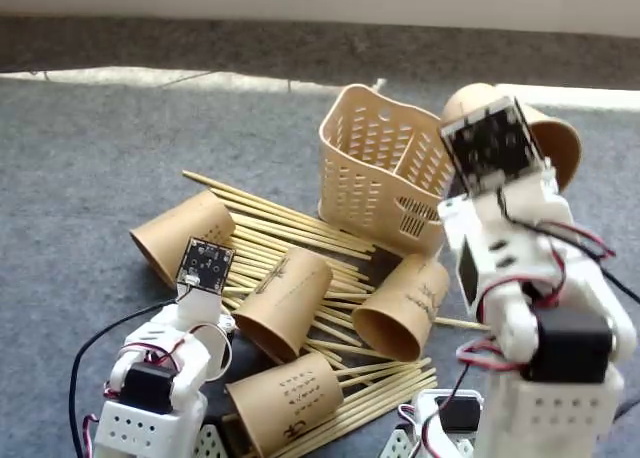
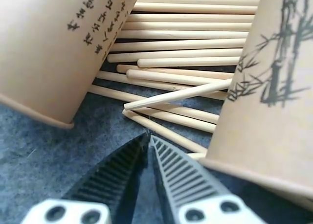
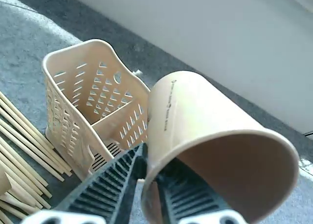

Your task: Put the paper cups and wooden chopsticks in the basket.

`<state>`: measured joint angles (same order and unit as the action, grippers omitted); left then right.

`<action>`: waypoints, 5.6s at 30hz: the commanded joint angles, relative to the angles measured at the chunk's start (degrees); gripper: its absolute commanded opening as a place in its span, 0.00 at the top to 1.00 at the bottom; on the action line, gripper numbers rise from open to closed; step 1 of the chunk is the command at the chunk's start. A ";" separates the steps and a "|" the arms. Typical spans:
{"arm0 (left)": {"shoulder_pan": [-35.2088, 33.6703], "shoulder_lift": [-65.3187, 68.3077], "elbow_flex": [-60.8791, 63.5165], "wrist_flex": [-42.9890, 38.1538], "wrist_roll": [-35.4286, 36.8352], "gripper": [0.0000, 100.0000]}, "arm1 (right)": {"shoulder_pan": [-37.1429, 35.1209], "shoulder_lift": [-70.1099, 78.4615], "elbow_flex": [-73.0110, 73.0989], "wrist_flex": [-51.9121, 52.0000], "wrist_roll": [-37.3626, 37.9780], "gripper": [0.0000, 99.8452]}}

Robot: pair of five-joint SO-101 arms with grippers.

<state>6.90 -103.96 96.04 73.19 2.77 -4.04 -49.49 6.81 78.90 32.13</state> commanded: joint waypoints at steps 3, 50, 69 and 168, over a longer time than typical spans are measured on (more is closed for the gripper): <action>0.92 -0.40 1.10 -0.88 -0.44 0.98 | 0.48 13.76 -20.62 10.77 -0.79 0.99; 0.92 -0.40 1.10 -0.79 -0.44 0.98 | -3.30 23.52 -17.71 22.20 13.27 0.99; 0.92 -0.40 1.10 -0.79 -0.44 0.98 | -0.13 16.04 -9.98 19.65 12.75 0.82; 0.92 -0.40 1.10 -0.79 -0.44 0.99 | -8.40 -12.88 37.05 -2.95 -3.52 0.99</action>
<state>6.90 -103.96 96.04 73.19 2.77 -12.04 -58.37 37.32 80.40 28.35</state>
